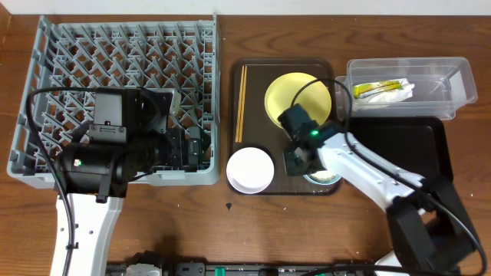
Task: Sort waste into correct bins and load items into the dishwasher
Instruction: 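Grasp the light-blue rice bowl with the right gripper and lift it, then tip the light-blue bowl over the black tray to pour out rice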
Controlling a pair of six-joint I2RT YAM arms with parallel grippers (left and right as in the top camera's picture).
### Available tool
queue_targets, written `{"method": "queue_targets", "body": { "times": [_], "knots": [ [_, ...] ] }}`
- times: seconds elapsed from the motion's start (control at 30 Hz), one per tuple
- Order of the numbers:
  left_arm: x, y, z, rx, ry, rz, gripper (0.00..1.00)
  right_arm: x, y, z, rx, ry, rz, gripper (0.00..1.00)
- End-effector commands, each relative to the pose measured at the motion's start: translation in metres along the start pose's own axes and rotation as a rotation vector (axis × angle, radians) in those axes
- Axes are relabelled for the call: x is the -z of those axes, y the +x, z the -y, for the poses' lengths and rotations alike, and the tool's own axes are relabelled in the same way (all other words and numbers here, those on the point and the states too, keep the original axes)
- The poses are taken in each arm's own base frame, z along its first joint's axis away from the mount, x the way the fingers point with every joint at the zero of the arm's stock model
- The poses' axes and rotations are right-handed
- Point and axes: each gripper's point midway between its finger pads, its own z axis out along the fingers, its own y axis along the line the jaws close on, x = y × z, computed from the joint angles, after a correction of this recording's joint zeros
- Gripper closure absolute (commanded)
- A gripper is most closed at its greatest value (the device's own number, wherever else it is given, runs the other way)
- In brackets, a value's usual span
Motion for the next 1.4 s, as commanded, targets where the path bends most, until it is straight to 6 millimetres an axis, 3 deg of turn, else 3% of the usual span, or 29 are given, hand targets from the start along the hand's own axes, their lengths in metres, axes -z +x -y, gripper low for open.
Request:
{"method": "queue_targets", "body": {
  "times": [0.0, 0.2, 0.4, 0.67, 0.77, 0.93, 1.17, 1.37],
  "knots": [
    [0.003, -0.004, 0.001, -0.025, -0.005, 0.012, 0.02, 0.038, -0.014, -0.007, -0.046, -0.163, 0.051, 0.99],
    [0.003, -0.004, 0.001, -0.024, -0.005, 0.012, 0.02, 0.103, -0.022, -0.008, -0.117, -0.496, 0.097, 0.99],
    [0.003, -0.004, 0.001, -0.024, -0.005, 0.012, 0.02, 0.132, -0.026, 0.034, -0.178, -0.663, 0.133, 0.99],
    [0.003, -0.004, 0.001, -0.024, -0.005, 0.012, 0.02, 0.145, -0.043, 0.108, -0.286, -0.891, 0.304, 0.99],
    [0.003, -0.004, 0.001, -0.025, -0.005, 0.012, 0.02, 0.151, -0.050, 0.125, -0.300, -0.996, 0.380, 0.99],
    [0.003, -0.004, 0.001, -0.024, -0.005, 0.012, 0.02, 0.140, -0.059, 0.152, -0.357, -1.066, 0.434, 0.99],
    [0.003, -0.004, 0.001, -0.024, -0.005, 0.012, 0.02, 0.146, -0.068, 0.160, -0.344, -1.280, 0.525, 0.99],
    [0.003, -0.004, 0.001, -0.024, -0.005, 0.012, 0.02, 0.135, -0.069, 0.162, -0.344, -1.294, 0.525, 0.99]
  ]
}}
